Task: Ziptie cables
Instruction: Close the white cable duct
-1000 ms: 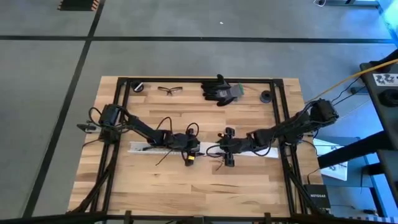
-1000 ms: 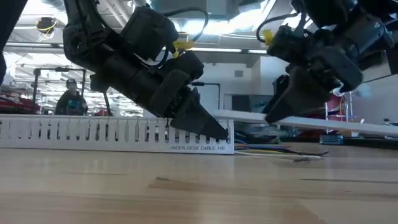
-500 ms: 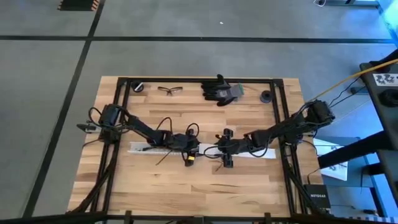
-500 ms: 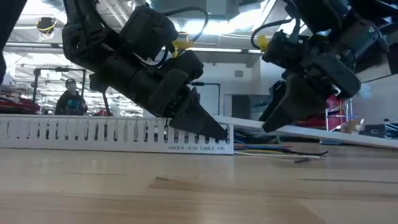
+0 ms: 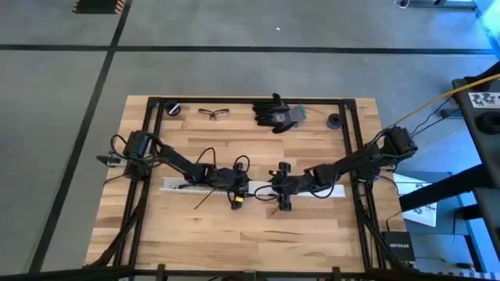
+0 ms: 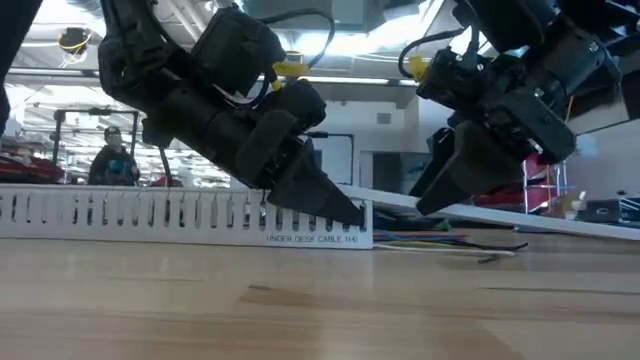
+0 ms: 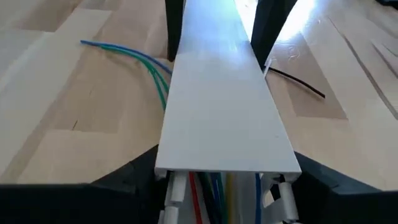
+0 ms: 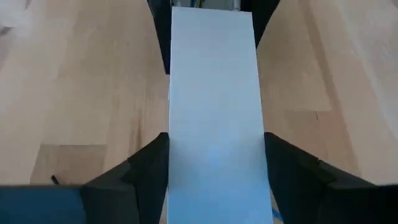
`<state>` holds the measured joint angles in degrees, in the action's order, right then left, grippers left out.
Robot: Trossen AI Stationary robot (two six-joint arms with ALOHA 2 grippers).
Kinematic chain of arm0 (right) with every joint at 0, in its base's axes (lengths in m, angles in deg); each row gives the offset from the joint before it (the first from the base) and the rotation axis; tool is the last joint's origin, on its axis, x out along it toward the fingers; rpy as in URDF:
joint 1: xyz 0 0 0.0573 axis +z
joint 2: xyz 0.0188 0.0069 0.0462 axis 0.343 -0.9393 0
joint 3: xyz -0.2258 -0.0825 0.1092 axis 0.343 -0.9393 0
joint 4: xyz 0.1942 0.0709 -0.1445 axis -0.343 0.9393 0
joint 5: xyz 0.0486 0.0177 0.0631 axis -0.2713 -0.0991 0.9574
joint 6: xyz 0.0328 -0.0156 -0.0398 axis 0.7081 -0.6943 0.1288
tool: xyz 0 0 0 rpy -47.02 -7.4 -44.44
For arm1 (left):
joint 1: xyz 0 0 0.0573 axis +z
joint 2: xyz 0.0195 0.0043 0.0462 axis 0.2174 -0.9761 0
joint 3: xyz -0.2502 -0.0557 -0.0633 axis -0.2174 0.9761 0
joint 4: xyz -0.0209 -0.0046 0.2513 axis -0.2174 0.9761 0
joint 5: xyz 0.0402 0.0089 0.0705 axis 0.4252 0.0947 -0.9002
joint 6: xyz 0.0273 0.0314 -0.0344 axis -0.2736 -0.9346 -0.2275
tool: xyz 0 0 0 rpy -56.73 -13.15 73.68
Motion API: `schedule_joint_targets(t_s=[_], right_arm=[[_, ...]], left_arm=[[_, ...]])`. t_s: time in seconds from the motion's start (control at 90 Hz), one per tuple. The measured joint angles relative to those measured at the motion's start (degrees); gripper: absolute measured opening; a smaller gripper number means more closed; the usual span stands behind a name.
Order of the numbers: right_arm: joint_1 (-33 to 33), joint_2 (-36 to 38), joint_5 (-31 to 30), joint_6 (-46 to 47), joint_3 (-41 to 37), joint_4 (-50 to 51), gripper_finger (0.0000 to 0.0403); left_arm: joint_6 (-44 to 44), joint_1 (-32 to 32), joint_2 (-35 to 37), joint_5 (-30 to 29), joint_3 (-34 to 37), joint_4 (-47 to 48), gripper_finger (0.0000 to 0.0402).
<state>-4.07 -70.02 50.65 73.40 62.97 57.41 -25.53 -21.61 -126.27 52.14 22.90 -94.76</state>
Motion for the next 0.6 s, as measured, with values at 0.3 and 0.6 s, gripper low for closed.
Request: schedule_joint_targets(t_s=[0.3, 0.6], right_arm=[[0.11, -0.24, 0.54, 0.39, 0.19, -1.1, 0.021], [0.11, -0.26, 0.53, 0.26, 0.08, -1.38, 0.021]], left_arm=[[2.83, 0.15, 0.0, 0.18, -0.04, -0.22, 0.0232], [2.37, 0.01, 3.4, 0.22, -0.13, 4.09, 0.0283]])
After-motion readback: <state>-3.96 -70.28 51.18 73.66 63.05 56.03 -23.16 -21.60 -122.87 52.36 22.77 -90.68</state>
